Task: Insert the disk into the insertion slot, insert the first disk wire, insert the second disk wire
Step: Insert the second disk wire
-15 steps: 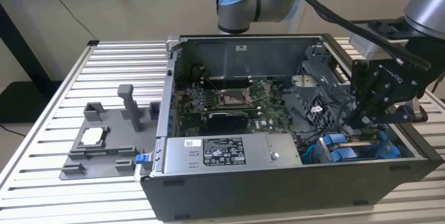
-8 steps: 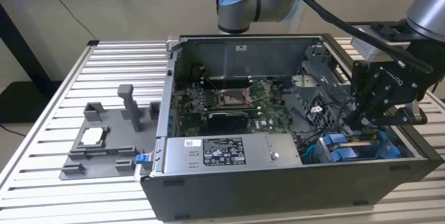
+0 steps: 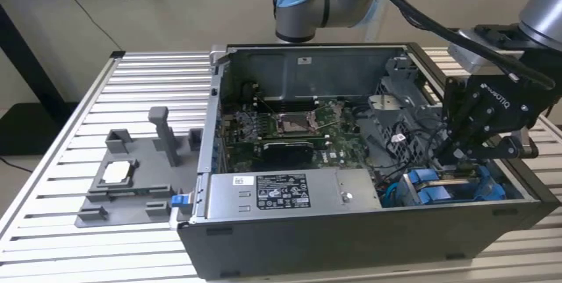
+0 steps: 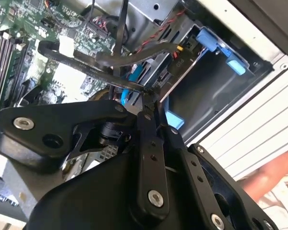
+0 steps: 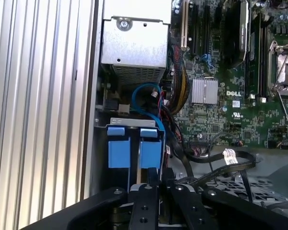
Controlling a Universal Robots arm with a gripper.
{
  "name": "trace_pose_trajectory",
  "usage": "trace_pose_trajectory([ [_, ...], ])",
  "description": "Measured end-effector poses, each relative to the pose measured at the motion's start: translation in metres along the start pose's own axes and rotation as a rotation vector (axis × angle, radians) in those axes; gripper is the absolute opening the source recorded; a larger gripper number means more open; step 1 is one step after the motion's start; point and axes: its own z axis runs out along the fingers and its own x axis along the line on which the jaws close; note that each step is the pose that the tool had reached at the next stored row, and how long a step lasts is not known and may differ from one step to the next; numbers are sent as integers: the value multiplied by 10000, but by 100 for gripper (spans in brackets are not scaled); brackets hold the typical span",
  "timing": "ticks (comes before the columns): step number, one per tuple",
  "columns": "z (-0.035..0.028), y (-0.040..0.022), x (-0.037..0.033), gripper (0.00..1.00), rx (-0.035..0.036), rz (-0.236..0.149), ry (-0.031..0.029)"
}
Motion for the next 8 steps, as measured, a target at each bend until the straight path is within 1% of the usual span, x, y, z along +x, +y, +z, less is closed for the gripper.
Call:
trace_pose_trajectory([
  [1,-3,-18,4,16,-83,3,-3],
  [4,-10,-82,21,16,-275,11,-13],
  [7,-3,-151,35,16,-404,16,-19],
  [8,4,-170,39,16,-423,17,-22],
])
